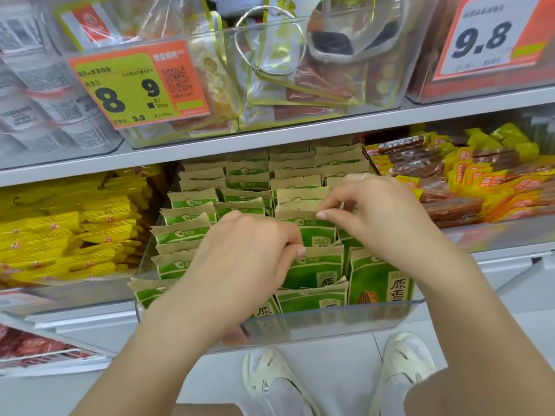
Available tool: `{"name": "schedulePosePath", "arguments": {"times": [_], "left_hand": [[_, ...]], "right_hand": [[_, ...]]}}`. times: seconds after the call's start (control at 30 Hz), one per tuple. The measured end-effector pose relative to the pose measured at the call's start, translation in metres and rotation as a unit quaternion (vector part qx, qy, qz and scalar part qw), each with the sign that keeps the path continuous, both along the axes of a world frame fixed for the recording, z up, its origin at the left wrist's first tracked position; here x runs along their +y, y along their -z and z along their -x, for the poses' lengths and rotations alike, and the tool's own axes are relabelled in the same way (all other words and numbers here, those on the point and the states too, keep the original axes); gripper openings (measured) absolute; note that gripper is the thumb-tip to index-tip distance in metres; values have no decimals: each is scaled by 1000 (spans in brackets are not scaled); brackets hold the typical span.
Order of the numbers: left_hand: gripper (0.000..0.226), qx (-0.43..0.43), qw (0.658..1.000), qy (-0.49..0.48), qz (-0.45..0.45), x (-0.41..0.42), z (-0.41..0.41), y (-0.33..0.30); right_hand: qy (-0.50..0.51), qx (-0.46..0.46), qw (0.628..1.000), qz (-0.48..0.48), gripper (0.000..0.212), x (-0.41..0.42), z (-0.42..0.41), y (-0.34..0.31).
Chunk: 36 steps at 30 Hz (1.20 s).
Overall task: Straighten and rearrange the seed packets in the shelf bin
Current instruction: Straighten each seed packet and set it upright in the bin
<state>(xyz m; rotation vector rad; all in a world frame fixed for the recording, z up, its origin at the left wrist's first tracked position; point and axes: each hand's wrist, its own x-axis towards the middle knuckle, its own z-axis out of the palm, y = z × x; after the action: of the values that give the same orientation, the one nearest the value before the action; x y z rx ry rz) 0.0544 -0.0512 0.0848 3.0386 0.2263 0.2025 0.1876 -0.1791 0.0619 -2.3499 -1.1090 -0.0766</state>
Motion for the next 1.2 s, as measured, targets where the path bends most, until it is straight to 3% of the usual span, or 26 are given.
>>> {"name": "schedulePosePath", "arguments": {"times": [0.17,0.33,0.43,0.57,0.63,0.7,0.77,0.9,1.0,1.2], "left_hand": [[27,-157,986,-8,60,12,4,-7],[22,-198,976,-12,89,11,2,-9],[21,-269,958,-23,99,8,2,-14],[17,-370,923,-20,109,3,8,-37],[13,-403,908,-7,113,-3,13,-51],[3,-425,888,7,175,-7,16,-59],[19,-418,860,8,294,-12,19,-60],[39,-285,807,-24,516,-23,31,-41],[38,-222,768,-40,599,-34,48,-14],[39,-196,688,-73,695,-52,79,31]], "right_hand": [[-5,-33,997,65,17,1,-3,6],[-8,55,993,-103,30,-10,2,1],[-53,137,978,-151,57,-16,14,-6],[-118,251,949,-148,41,-20,24,-9],[-123,263,937,-196,39,-24,29,-9],[-132,285,911,-265,38,-31,38,-13],[-132,302,897,-293,39,-36,43,-16],[-124,321,892,-295,40,-43,54,-22],[-116,378,866,-305,33,-48,71,-14],[-54,485,817,-307,26,-71,123,28]]}}
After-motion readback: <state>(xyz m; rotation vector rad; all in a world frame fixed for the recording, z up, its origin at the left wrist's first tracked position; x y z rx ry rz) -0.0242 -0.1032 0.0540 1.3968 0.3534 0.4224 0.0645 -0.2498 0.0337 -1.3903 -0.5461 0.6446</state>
